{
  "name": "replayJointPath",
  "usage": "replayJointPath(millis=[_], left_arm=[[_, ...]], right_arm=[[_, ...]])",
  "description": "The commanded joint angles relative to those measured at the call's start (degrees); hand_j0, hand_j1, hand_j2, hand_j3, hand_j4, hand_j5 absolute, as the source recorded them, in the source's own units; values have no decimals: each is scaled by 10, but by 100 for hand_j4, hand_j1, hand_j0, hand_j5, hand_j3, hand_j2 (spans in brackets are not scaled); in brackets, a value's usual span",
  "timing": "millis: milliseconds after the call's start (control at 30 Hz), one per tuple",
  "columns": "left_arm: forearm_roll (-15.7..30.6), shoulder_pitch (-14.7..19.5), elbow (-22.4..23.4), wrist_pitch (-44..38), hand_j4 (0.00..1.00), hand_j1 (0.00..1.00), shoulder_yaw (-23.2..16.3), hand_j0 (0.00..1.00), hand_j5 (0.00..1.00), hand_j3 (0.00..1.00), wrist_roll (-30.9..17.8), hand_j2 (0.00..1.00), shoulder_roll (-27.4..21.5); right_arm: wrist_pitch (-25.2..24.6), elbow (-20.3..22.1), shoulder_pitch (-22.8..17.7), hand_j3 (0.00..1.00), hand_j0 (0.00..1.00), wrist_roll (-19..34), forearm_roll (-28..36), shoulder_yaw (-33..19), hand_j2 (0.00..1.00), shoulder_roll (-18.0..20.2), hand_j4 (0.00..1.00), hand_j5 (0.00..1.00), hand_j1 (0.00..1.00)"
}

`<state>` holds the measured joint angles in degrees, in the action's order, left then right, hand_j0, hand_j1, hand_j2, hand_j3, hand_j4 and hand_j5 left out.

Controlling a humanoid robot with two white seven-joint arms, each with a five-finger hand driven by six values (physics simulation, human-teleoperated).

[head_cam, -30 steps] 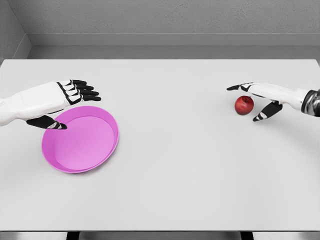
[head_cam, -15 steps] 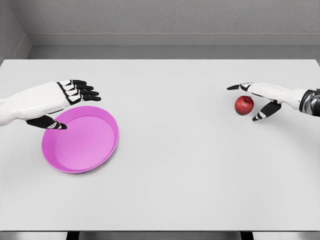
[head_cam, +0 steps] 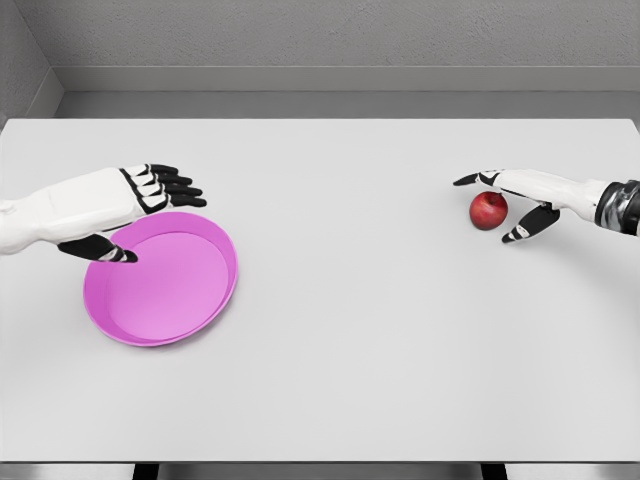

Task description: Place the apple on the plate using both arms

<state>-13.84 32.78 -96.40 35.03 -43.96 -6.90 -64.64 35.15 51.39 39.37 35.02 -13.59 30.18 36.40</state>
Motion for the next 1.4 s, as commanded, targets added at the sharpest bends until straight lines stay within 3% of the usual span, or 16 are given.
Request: replayJointPath(millis=[0,633,933,1167,1233,1367], left_arm=[[4,0,1,0,100,100,0,100,100,100,-1,100,0],[4,0,1,0,100,100,0,100,100,100,-1,100,0],[4,0,1,0,100,100,0,100,100,100,-1,100,0],[4,1,1,0,100,100,0,100,100,100,-1,100,0],[4,1,1,0,100,100,0,100,100,100,-1,100,0],[4,0,1,0,100,100,0,100,100,100,-1,100,0]], right_arm=[[-1,0,0,88,88,0,4,-1,88,0,88,88,88],[-1,-3,1,70,70,0,4,-2,70,-3,70,70,70],[-1,-3,4,56,56,0,6,-3,56,-6,56,56,56],[-1,-4,4,54,54,0,6,-4,54,-10,54,54,54],[-1,-4,5,49,49,0,8,-4,49,-10,49,49,49],[-1,-5,6,46,46,0,8,-5,46,-10,46,46,46]])
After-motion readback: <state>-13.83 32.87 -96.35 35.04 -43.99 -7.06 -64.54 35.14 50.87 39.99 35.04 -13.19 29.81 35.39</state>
